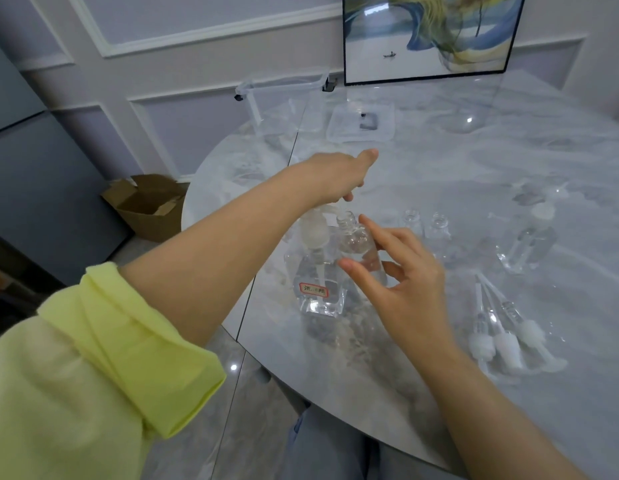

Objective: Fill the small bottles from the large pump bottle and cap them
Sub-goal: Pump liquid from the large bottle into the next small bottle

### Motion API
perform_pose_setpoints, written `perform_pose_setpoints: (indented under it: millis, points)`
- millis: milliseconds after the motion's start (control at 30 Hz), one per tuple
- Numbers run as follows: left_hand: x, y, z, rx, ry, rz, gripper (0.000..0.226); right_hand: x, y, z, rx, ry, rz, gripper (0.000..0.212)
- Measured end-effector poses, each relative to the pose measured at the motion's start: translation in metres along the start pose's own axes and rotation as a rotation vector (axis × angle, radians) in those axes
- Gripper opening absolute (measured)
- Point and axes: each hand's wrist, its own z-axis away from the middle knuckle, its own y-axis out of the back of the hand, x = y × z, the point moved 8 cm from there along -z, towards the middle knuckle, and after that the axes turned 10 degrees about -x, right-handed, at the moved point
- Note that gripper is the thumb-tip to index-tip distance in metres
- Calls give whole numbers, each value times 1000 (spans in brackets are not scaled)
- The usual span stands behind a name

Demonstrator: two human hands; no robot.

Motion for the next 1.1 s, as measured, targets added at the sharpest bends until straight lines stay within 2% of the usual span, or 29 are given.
perform_pose_setpoints:
  millis: [100, 233, 567, 733, 1100]
  points:
    - [-5, -6, 0, -45, 36, 4, 71, 0, -1, -1, 3, 10, 12, 61]
    - [0, -2, 0, 10, -3, -22, 69, 0, -1, 0, 2, 4, 7, 60]
    - [-4, -3, -1, 5, 8, 38, 68, -1, -2, 0, -5, 10, 28, 61]
    - [4, -2, 1, -32, 28, -72, 70, 1, -2, 1, 0, -10, 6, 63]
    - [5, 0, -4, -38, -51, 66, 68, -1, -1, 1, 4, 5, 45, 60]
